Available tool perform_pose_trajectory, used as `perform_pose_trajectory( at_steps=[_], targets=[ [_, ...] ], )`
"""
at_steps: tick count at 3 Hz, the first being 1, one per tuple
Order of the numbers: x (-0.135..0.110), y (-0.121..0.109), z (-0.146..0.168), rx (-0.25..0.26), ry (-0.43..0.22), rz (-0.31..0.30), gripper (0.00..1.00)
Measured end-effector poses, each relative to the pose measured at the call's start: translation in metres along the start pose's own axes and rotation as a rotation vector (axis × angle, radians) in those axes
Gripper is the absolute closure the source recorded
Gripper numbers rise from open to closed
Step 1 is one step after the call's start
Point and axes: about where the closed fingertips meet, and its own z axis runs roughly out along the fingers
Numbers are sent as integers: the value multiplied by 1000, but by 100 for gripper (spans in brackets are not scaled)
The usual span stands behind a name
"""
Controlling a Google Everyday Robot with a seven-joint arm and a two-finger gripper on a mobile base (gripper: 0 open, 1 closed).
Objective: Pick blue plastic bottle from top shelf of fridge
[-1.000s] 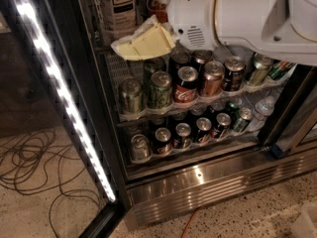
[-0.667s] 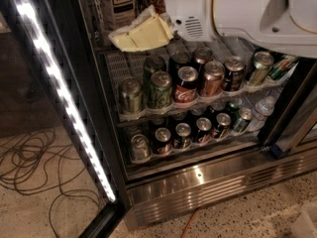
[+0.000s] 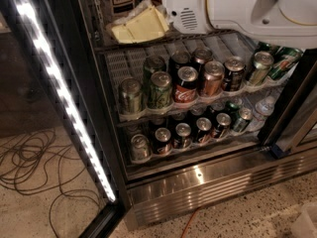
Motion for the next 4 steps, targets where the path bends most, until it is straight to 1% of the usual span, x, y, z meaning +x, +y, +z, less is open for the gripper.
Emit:
perform_pose_trajectory(
  at_steps=[2, 4],
  targets=[
    [6, -4, 22, -29, -22, 47, 23],
    [3, -17, 44, -34, -53, 53, 23]
  ],
)
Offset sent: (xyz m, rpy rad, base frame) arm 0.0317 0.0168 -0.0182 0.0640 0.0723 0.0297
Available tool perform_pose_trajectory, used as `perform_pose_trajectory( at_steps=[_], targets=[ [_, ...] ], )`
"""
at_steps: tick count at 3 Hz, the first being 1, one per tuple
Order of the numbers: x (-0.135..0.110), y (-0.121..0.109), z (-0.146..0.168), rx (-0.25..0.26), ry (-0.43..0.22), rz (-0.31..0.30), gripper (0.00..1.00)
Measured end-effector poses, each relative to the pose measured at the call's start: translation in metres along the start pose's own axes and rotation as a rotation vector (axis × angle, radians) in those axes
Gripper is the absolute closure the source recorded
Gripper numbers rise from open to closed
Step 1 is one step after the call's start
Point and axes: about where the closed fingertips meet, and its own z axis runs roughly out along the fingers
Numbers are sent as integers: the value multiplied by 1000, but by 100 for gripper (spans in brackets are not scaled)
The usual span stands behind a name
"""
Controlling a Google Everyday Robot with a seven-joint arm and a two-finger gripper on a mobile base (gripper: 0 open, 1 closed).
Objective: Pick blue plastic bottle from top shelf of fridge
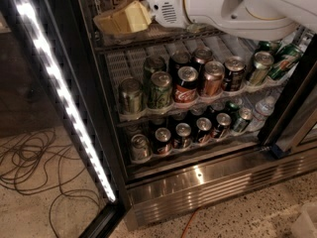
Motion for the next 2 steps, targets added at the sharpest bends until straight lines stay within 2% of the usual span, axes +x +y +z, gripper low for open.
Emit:
perform_pose_trajectory(
  at_steps=[1, 2],
  targets=[
    [-1, -2, 12, -12, -9, 3, 28],
    [-1, -1, 21, -29, -11, 3, 47]
  ],
)
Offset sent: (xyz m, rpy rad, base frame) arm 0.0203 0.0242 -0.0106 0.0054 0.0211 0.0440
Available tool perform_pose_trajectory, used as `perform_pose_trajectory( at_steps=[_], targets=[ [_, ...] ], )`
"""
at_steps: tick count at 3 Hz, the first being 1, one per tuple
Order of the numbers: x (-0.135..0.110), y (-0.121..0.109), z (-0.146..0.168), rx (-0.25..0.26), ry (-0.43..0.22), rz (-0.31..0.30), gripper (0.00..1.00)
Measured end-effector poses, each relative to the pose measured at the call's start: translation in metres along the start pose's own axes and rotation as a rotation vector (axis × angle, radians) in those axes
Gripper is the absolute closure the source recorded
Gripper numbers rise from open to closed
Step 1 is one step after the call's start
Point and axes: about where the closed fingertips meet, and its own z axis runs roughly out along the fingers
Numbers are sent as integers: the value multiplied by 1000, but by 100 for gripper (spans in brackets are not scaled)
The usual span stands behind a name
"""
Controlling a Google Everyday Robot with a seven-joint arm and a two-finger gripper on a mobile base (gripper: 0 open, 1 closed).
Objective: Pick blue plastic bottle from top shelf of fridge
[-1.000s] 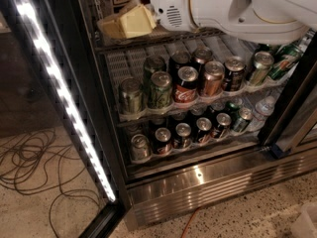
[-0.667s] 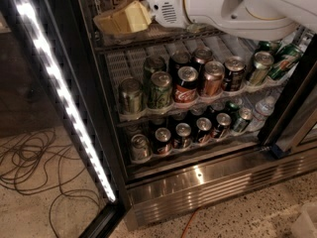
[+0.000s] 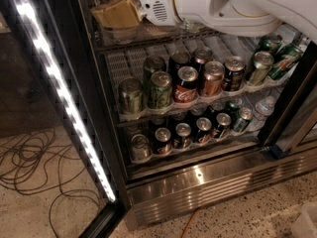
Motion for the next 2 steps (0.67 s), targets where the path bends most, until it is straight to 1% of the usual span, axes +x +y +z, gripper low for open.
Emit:
perform_pose_trajectory(
  at_steps=[1, 2],
  targets=[
    [0, 0, 0, -1, 0, 0, 70],
    [-5, 9, -10, -44, -15, 3, 94]
  ],
)
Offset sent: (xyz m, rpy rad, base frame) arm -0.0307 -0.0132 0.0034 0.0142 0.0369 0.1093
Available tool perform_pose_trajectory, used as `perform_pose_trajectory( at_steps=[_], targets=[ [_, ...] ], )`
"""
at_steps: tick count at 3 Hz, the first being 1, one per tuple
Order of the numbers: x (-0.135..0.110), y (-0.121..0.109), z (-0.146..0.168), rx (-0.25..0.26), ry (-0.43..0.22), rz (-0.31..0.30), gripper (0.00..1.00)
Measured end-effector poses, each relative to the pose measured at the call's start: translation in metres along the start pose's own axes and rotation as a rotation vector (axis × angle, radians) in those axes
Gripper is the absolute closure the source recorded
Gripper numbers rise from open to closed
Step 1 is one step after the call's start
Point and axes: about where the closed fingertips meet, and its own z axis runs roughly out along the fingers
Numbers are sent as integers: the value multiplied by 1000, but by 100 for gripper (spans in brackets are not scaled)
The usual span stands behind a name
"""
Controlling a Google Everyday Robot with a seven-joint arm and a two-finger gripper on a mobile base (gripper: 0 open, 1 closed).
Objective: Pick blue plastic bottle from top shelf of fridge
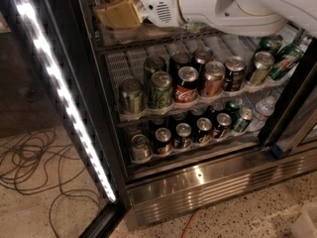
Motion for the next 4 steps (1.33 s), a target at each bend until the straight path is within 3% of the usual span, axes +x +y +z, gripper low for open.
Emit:
perform_pose_trajectory(
  at_steps=[1, 4],
  targets=[
    [1, 0, 0, -1, -1, 0, 100],
    [-7, -3, -10, -1, -13, -7, 100]
  ],
)
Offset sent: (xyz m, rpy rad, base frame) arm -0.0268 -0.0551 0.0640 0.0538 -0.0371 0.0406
